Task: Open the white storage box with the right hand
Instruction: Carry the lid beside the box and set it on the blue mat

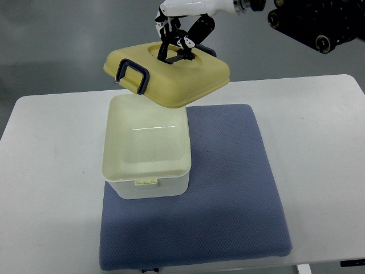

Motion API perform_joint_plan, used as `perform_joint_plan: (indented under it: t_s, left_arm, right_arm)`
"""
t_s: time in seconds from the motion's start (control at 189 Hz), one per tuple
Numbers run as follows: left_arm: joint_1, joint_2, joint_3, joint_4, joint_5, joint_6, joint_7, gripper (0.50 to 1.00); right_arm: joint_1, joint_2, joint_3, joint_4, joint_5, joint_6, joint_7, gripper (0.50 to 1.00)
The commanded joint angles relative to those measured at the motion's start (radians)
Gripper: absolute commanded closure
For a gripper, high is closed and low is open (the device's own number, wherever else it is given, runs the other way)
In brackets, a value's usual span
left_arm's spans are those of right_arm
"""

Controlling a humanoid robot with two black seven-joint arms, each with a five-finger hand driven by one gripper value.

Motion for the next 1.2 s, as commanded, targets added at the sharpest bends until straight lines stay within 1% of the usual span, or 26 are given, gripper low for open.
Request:
perform_joint_plan:
  t_s: [0.0,0.042,0.19,0.428,0.513,0.799,1.195]
  left_arm:
    - [0.0,0.0,0.0,0.0,0.0,0.0,0.0,0.5]
    - [0.0,0.0,0.0,0.0,0.0,0.0,0.0,0.5]
    - [0.0,0.0,0.0,0.0,0.0,0.0,0.0,0.5]
    - [0.0,0.0,0.0,0.0,0.0,0.0,0.0,0.5]
    - [0.0,0.0,-0.001,0.0,0.0,0.0,-0.001,0.5]
    - [0.0,0.0,-0.001,0.0,0.0,0.0,-0.001,0.5]
    - [0.0,0.0,0.0,0.0,0.0,0.0,0.0,0.5]
  right_arm:
    - [-0.032,-0.056,-0.003,0.0,0.018,0.005,-0.029,1.0]
    - [-0.046,-0.078,-0.005,0.0,0.018,0.005,-0.04,1.0]
    - [-0.098,-0.145,0.005,0.003,0.02,0.002,-0.107,1.0]
    - [-0.205,-0.204,0.011,0.001,0.02,-0.012,-0.205,1.0]
    - [-0.233,-0.224,0.009,0.001,0.02,-0.012,-0.23,1.0]
    - [-0.3,-0.234,0.011,0.001,0.021,-0.012,-0.236,1.0]
    - [-0.363,-0.179,0.005,0.004,0.011,-0.011,-0.228,1.0]
